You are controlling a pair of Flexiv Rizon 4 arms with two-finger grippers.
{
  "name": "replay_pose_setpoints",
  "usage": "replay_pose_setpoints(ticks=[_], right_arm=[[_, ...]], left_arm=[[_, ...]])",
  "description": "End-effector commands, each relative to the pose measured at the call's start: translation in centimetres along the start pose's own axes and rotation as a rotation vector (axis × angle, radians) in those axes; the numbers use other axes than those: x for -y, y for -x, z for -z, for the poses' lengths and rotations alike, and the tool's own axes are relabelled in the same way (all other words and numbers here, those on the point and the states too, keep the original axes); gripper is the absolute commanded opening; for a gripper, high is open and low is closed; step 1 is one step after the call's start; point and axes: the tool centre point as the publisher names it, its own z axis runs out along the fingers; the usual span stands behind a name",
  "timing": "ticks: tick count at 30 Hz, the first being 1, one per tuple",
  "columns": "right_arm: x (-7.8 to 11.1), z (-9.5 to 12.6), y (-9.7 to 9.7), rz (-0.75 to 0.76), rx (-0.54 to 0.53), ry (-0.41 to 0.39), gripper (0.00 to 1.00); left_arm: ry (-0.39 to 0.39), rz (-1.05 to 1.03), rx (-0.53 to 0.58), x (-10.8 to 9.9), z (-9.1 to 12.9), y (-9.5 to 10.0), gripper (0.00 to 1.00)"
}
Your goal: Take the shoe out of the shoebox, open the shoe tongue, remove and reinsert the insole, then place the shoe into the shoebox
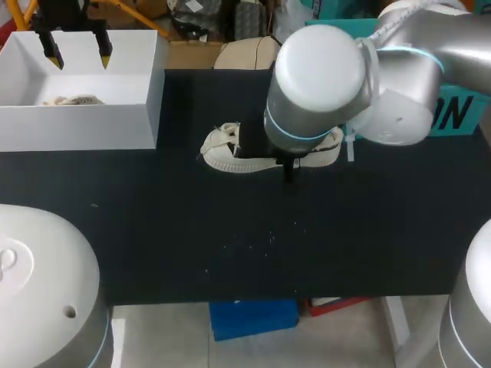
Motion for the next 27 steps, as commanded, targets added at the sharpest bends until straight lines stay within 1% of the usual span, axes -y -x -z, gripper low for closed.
replay_pose_setpoints(ticks=[1, 9, 11, 13, 15, 16, 17, 20, 25, 27], right_arm=[[-1.8, -4.7, -2.1, -0.010, -0.002, -0.005, 0.00], [-3.1, -8.9, -5.9, -0.036, -0.034, 0.006, 0.00], [-3.4, -9.7, -6.5, -0.045, -0.028, 0.007, 0.00], [-3.9, -10.4, -6.9, -0.053, -0.005, 0.020, 0.00], [-4.1, -10.9, -7.1, -0.050, 0.000, 0.017, 0.00], [-4.1, -10.9, -7.1, -0.051, 0.003, 0.014, 0.38], [-4.2, -10.7, -6.9, -0.052, 0.006, 0.014, 1.00], [-4.1, -9.6, -6.2, -0.051, 0.014, 0.024, 1.00], [-3.2, -6.5, -4.2, -0.078, 0.025, 0.072, 1.00], [-3.0, -4.8, -3.2, -0.086, 0.033, 0.088, 1.00]], left_arm=[[0.001, 0.001, 0.001, 0.0, 0.0, 0.0, 1.00], [0.001, 0.001, 0.001, 0.0, 0.0, 0.0, 1.00], [0.001, 0.001, 0.001, 0.0, 0.0, 0.0, 1.00], [0.001, 0.001, 0.001, 0.0, 0.0, 0.0, 1.00], [0.001, 0.001, 0.001, 0.0, 0.0, 0.0, 1.00], [0.001, 0.001, 0.001, 0.0, 0.0, 0.0, 1.00], [0.001, 0.001, 0.001, 0.0, 0.0, 0.0, 1.00], [0.001, 0.001, 0.001, 0.0, 0.0, 0.0, 1.00], [0.001, 0.001, 0.001, 0.0, 0.0, 0.0, 1.00], [0.001, 0.001, 0.001, 0.0, 0.0, 0.0, 1.00]])
